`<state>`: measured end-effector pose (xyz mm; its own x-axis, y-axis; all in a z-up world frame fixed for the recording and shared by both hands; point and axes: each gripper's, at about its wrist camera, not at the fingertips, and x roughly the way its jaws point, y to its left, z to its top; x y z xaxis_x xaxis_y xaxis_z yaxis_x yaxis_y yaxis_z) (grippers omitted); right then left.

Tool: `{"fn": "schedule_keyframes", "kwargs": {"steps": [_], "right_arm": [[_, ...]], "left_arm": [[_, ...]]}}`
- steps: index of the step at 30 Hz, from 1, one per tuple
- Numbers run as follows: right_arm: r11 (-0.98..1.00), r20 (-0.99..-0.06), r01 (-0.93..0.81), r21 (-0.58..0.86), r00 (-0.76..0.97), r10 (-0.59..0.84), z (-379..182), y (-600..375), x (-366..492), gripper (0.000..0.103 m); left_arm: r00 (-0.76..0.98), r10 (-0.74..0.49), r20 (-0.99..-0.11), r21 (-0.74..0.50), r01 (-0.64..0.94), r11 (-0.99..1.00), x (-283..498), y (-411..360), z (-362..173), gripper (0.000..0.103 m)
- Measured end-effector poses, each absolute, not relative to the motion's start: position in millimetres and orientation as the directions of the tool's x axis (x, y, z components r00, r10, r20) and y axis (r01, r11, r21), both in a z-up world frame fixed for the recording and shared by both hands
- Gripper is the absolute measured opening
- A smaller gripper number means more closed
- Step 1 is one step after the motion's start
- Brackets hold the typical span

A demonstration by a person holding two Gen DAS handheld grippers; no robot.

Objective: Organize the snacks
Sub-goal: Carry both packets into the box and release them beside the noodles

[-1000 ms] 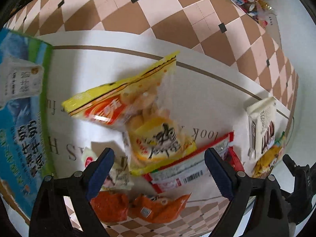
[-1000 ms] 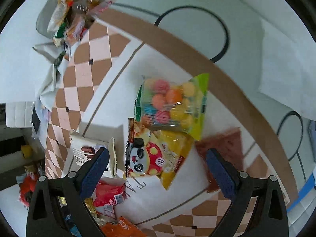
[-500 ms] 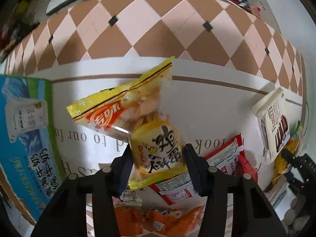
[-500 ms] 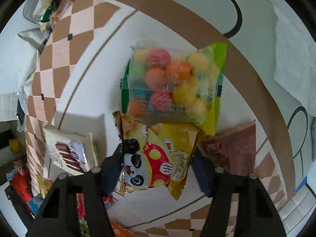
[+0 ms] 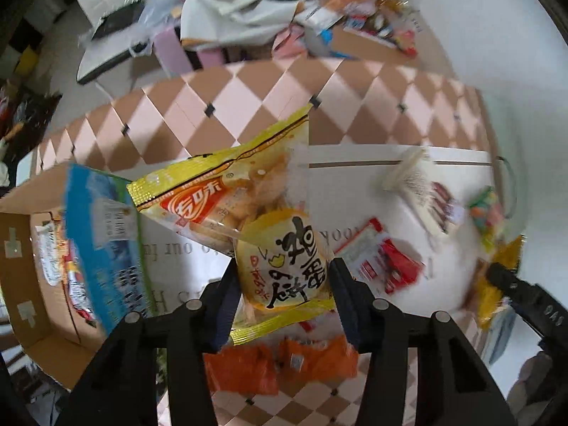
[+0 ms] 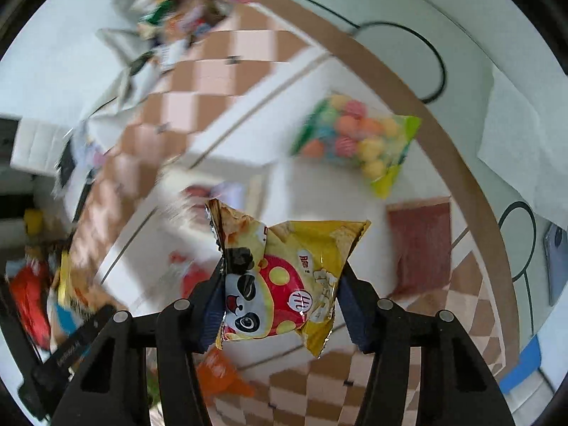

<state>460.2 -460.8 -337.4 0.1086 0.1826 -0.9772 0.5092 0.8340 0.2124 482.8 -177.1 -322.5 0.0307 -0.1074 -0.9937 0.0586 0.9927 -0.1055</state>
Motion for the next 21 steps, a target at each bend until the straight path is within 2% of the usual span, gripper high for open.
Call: {"fn": "schedule_keyframes", "kwargs": {"steps": [7, 11, 16, 21], "right_arm": [[0.908, -0.954, 0.300, 0.293, 0.160, 0.255, -268.6, -366.0, 442.8, 0.059], [0.917, -0.935, 0.201, 0.344, 0.166, 0.314, -243.0, -289.5, 436.6, 0.059], [0.925, -0.924, 0.088, 0.368, 0.140, 0.355, -228.4, -189.3, 428.1, 0.059], [0.927, -0.925, 0.013, 0.375, 0.073, 0.373, -241.6, -95.5, 422.6, 0.059]], "left_arm": [[0.114, -0.163, -0.980, -0.153, 0.090, 0.984, 458.9, -105.3, -254.5, 0.047], [0.149, -0.136, -0.979, -0.129, 0.058, 0.990, 445.7, -42.2, -227.6, 0.047], [0.143, -0.063, -0.988, -0.063, 0.006, 0.998, 421.4, 51.8, -221.3, 0.047], [0.065, 0.005, -0.998, 0.003, -0.032, 0.999, 406.9, 127.3, -247.4, 0.047]]}}
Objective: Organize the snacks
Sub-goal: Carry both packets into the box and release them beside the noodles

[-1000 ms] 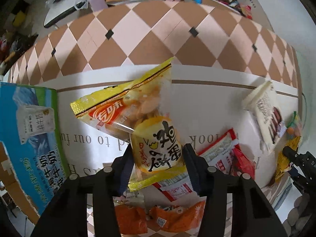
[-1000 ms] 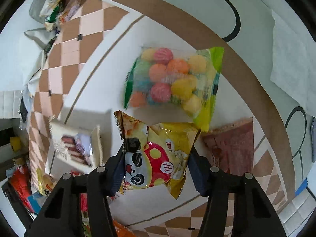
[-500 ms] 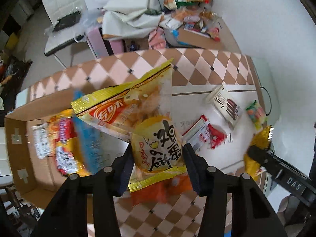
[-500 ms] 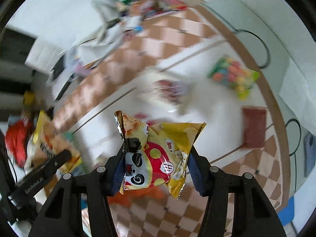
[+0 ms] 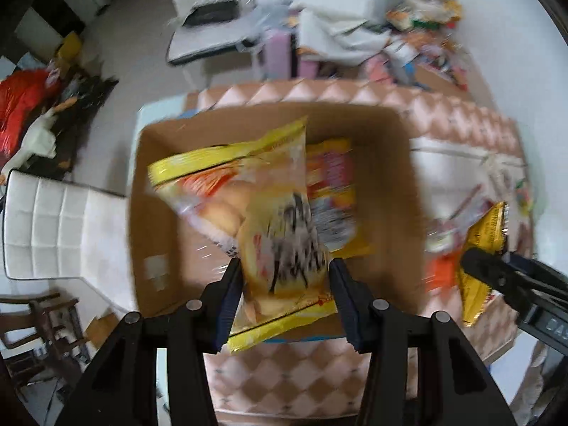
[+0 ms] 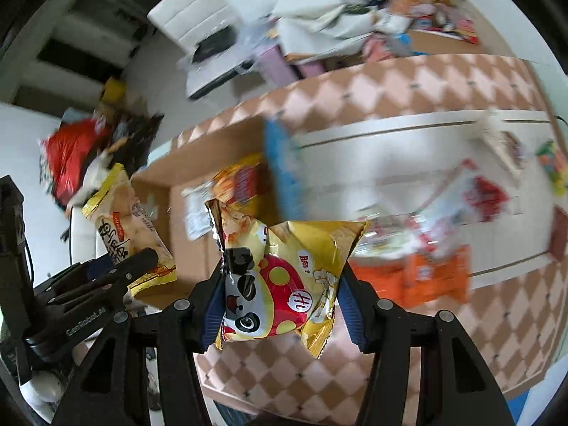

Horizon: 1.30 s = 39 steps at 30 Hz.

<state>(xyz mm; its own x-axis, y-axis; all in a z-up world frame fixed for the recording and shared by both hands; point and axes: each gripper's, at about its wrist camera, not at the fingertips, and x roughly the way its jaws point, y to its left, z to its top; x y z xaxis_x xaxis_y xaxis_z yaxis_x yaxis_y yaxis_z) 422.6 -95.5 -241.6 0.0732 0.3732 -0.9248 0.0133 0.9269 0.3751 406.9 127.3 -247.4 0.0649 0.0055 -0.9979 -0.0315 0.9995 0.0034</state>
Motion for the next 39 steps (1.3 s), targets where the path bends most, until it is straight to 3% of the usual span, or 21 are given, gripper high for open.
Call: {"fn": "schedule_keyframes", "kwargs": {"steps": [8, 18, 21, 22, 24, 28, 33, 39], "right_arm": [[0.944, -0.947, -0.065, 0.322, -0.040, 0.320, -290.3, 10.1, 418.4, 0.059], [0.963, -0.946, -0.036, 0.266, -0.200, 0.254, -376.1, 34.1, 413.5, 0.061], [0.971, -0.951, -0.028, 0.237, -0.213, 0.225, -387.4, 30.8, 413.0, 0.075], [0.972, -0.951, -0.027, 0.234, -0.214, 0.223, -389.5, 29.0, 413.2, 0.088], [0.969, -0.947, -0.024, 0.247, -0.220, 0.235, -391.2, 27.4, 411.7, 0.091], [0.975, -0.959, -0.056, 0.214, -0.201, 0.199, -382.9, 28.5, 407.7, 0.094], [0.978, -0.967, -0.063, 0.199, -0.175, 0.186, -367.8, 25.2, 403.9, 0.094], [0.983, -0.980, -0.086, 0.159, -0.132, 0.147, -348.6, 24.9, 402.3, 0.097]], "left_arm": [[-0.076, -0.040, -0.996, -0.035, -0.063, 0.997, 409.5, 185.4, -306.6, 0.045], [-0.177, -0.097, -0.979, -0.084, -0.079, 0.993, 400.3, 199.0, -354.2, 0.045], [-0.192, -0.099, -0.976, -0.083, -0.089, 0.993, 398.0, 197.8, -361.5, 0.045], [-0.196, -0.108, -0.975, -0.091, -0.091, 0.992, 397.0, 197.4, -363.5, 0.045], [-0.202, -0.108, -0.973, -0.089, -0.101, 0.991, 395.6, 198.2, -365.6, 0.046], [-0.192, -0.101, -0.976, -0.080, -0.115, 0.990, 393.7, 201.9, -364.7, 0.055], [-0.164, -0.087, -0.983, -0.069, -0.113, 0.991, 390.1, 204.3, -352.9, 0.077], [-0.118, -0.065, -0.991, -0.053, -0.098, 0.994, 381.0, 200.8, -333.8, 0.077]]}}
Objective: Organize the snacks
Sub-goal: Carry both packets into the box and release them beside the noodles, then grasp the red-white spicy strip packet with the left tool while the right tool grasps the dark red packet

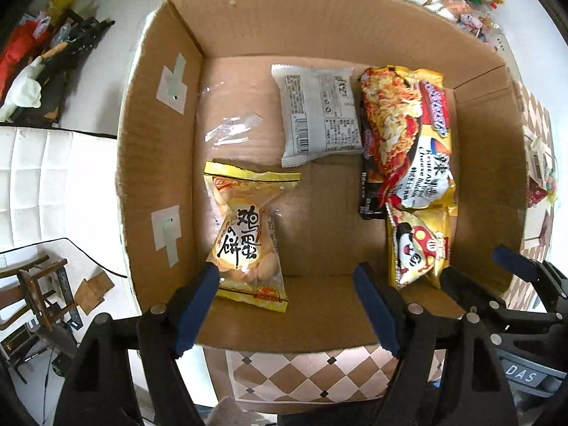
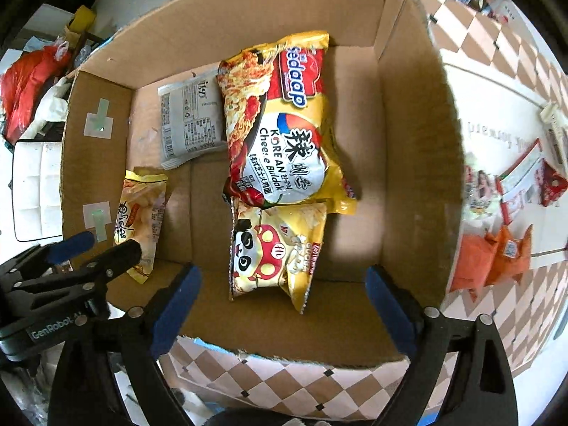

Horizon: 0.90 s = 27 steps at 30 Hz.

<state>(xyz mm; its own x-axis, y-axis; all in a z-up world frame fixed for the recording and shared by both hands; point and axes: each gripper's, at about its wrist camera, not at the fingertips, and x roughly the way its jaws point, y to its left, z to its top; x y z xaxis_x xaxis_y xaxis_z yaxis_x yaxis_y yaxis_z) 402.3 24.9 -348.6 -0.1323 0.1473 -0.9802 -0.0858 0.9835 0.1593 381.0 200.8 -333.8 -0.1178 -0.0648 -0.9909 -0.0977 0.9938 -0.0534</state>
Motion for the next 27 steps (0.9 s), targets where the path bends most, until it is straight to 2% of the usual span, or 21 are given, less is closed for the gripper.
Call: {"fn": "schedule_keyframes", "kwargs": {"steps": [9, 16, 27], "right_arm": [[0.982, -0.988, -0.113, 0.152, -0.050, 0.148, -308.3, 23.3, 389.7, 0.097], [0.986, -0.990, -0.141, 0.090, 0.093, 0.104, -265.5, 14.2, 364.5, 0.097], [0.978, -0.968, -0.176, 0.112, 0.203, 0.147, -204.3, 10.4, 317.2, 0.097]], "left_arm": [[0.038, -0.030, -0.999, -0.033, -0.107, 0.994, 369.3, 202.9, -286.3, 0.077], [0.185, 0.016, -0.983, -0.003, -0.103, 0.995, 336.6, 201.5, -242.2, 0.077], [0.318, 0.050, -0.947, 0.011, -0.124, 0.992, 289.4, 194.4, -195.2, 0.077]]}}
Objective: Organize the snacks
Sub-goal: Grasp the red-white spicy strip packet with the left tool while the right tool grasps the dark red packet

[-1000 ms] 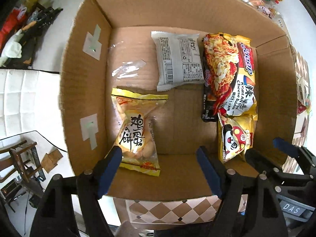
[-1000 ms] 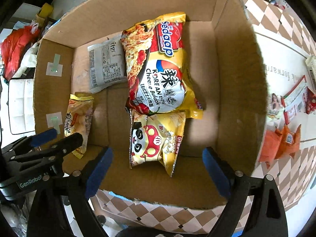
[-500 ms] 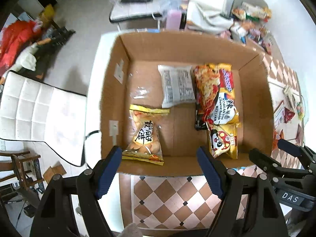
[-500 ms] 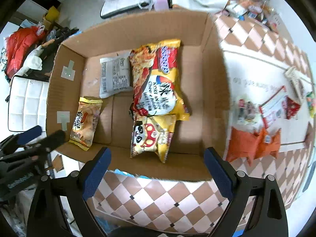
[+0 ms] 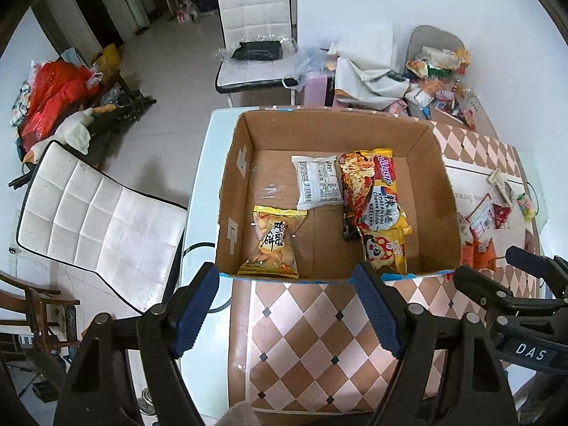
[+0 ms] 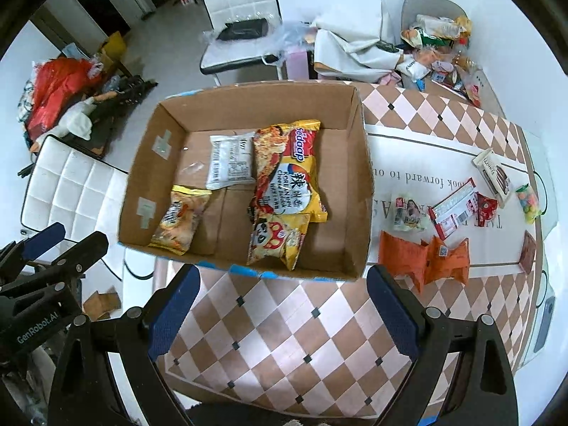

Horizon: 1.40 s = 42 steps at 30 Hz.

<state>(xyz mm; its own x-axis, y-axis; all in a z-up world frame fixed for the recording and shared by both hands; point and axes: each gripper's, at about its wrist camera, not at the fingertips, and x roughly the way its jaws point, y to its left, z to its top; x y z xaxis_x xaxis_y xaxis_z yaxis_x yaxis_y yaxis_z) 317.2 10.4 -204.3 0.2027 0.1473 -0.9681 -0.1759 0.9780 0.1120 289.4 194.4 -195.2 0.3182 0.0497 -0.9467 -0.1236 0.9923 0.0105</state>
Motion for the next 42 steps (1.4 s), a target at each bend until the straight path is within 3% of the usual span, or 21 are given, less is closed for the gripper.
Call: {"fn": "schedule_keyframes", "kwargs": {"steps": [7, 9, 12, 22, 28, 34, 42], "right_arm": [[0.971, -0.955, -0.190, 0.147, 0.228, 0.189, -182.8, 9.3, 299.4, 0.097], [0.968, -0.951, -0.185, 0.167, 0.227, 0.208, -178.7, 5.3, 298.4, 0.098], [0.968, -0.947, -0.153, 0.197, 0.227, 0.228, -176.4, -10.1, 300.6, 0.100], [0.960, -0.951, 0.139, 0.245, 0.229, 0.209, -188.5, -160.5, 319.0, 0.100], [0.902, -0.967, 0.385, 0.194, 0.229, 0.111, -213.4, -308.2, 331.2, 0.100], [0.823, -0.984, 0.553, 0.127, 0.172, 0.036, -262.8, -447.8, 342.6, 0.100], [0.753, -0.995, 0.650, 0.097, 0.065, 0.073, -347.5, -565.0, 363.0, 0.100]], "left_arm": [[0.343, 0.049, -0.938, 0.008, -0.118, 0.993, 275.2, 185.6, -179.5, 0.077], [0.343, 0.043, -0.938, 0.006, -0.107, 0.994, 278.3, 179.2, -178.7, 0.089], [0.348, 0.034, -0.937, 0.005, -0.085, 0.996, 289.2, 163.9, -179.2, 0.091], [0.347, -0.033, -0.937, 0.015, 0.137, 0.991, 360.8, 29.2, -193.1, 0.091], [0.254, -0.027, -0.967, 0.064, 0.343, 0.937, 415.8, -92.5, -241.8, 0.091], [0.091, 0.032, -0.995, 0.075, 0.512, 0.856, 455.0, -201.7, -325.0, 0.091], [-0.035, 0.185, -0.982, 0.124, 0.620, 0.775, 470.6, -263.3, -427.1, 0.091]]}}
